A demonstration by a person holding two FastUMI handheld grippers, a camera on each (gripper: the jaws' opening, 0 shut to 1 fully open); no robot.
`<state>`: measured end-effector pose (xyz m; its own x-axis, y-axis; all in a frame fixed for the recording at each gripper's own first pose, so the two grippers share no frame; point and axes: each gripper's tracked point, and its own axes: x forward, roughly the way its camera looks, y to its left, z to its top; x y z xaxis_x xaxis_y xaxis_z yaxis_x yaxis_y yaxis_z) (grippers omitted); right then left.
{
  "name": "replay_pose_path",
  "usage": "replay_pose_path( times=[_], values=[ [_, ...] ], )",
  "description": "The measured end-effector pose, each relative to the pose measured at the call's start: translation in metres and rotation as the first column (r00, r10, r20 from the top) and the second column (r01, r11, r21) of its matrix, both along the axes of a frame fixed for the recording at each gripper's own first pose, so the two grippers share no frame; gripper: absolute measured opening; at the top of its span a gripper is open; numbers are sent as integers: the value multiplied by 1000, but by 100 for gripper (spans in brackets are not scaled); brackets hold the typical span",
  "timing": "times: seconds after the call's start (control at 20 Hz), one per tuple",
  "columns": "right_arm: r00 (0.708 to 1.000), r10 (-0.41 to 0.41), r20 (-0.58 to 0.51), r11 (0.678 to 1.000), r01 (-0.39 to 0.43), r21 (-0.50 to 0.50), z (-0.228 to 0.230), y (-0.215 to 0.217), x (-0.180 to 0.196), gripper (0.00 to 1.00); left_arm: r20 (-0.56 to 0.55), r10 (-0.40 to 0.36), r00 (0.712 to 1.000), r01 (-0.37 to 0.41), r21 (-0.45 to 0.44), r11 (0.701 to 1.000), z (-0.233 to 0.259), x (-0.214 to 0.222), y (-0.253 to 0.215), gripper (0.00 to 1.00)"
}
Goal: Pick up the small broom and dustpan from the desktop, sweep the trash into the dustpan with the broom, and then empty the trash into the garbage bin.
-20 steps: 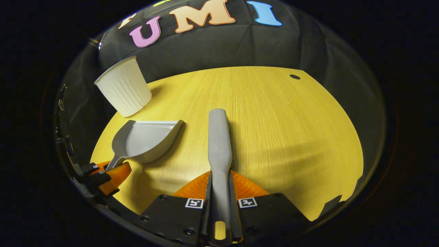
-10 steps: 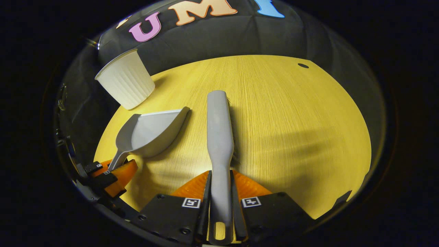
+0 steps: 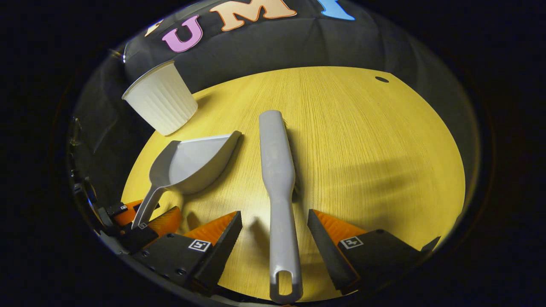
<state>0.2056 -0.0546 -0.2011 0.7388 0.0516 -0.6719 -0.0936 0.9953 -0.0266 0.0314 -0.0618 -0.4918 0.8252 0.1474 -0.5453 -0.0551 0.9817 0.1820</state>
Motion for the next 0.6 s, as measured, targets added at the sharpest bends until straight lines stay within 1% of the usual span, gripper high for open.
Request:
replay_pose_path(
  times=[0.05, 0.1, 0.2, 0.25, 0.3, 0.35, 0.4, 0.45, 0.5, 0.55, 0.6],
  values=[
    [1000, 5, 10, 1000, -5, 6, 2, 2, 0, 93, 17, -3, 1000, 3, 2, 1000, 4, 1, 0, 88],
    [1000, 10, 22, 1000, -10, 17, 7, 4, -1, 93, 33, -4, 999, 4, 7, 1000, 9, 1, 0, 91],
    [998, 15, 60, 999, -18, 48, 23, 9, -5, 93, 72, -4, 997, 3, 17, 1000, 26, -3, 0, 94],
    [995, 19, 98, 997, -26, 76, 40, 14, -9, 93, 102, 1, 995, -3, 19, 1000, 40, -4, 0, 94],
    [987, 19, 161, 994, -36, 105, 63, 18, -14, 94, 144, 8, 990, -10, 14, 1000, 58, -8, 0, 94],
    [972, 18, 235, 991, -49, 128, 91, 20, -16, 93, 193, 13, 981, -15, 8, 1000, 82, -11, 0, 94],
    [949, 6, 314, 988, -56, 147, 124, 21, -22, 93, 244, 24, 969, -27, 8, 1000, 105, -14, 1, 94],
    [920, -10, 393, 984, -60, 167, 159, 21, -30, 93, 293, 30, 956, -36, 16, 999, 136, -19, 5, 94],
    [882, -30, 470, 981, -64, 183, 195, 24, -37, 93, 348, 30, 937, -43, 28, 999, 167, -23, 10, 94],
    [834, -43, 549, 979, -76, 192, 233, 27, -45, 93, 407, 29, 913, -46, 30, 998, 201, -27, 13, 94],
    [784, -48, 619, 978, -88, 187, 262, 29, -54, 92, 470, 29, 882, -45, 22, 999, 234, -29, 10, 94]
  ],
)
